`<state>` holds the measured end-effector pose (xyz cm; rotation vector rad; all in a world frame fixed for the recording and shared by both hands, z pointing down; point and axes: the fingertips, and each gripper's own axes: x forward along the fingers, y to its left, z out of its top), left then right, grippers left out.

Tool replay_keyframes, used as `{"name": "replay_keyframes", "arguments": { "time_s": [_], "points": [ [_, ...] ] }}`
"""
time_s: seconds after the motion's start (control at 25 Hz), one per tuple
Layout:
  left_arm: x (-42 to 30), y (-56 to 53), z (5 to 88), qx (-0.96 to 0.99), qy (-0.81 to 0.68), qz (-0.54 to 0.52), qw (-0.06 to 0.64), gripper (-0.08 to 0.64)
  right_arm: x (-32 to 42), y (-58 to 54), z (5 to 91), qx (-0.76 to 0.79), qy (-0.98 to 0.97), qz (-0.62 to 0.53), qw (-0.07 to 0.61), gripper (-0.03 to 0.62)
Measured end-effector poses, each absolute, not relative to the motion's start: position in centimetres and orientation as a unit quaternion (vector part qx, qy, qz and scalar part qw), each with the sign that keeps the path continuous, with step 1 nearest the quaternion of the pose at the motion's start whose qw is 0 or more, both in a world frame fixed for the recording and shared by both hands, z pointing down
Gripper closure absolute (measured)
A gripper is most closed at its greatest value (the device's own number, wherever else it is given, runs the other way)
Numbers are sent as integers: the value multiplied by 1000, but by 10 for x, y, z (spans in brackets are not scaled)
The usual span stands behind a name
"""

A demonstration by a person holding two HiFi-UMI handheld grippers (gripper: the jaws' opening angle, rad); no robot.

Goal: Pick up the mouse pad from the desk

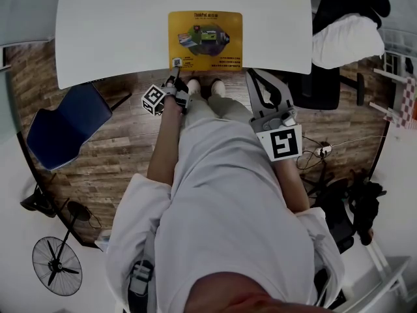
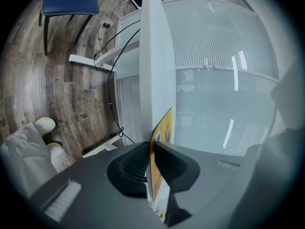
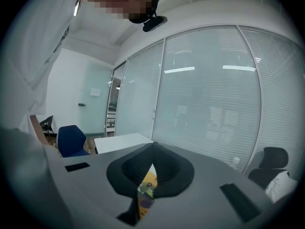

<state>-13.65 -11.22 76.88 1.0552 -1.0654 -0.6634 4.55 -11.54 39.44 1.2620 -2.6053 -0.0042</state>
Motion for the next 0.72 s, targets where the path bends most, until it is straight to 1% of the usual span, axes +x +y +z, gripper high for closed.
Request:
{"name": "replay_keyframes", "arguments": {
  "time_s": [0.2, 0.48, 0.72],
  "points": [
    [-136, -112, 765, 479, -473, -294, 678, 554, 45, -115, 394, 432, -893, 1, 123, 592],
    [-135, -114, 753, 496, -465, -302, 668, 557, 47, -111, 395, 434, -893, 3, 121, 592],
    [-135, -116, 743, 523, -472, -282, 651, 555, 47, -106, 392, 433, -894, -1, 115, 592]
  ]
}}
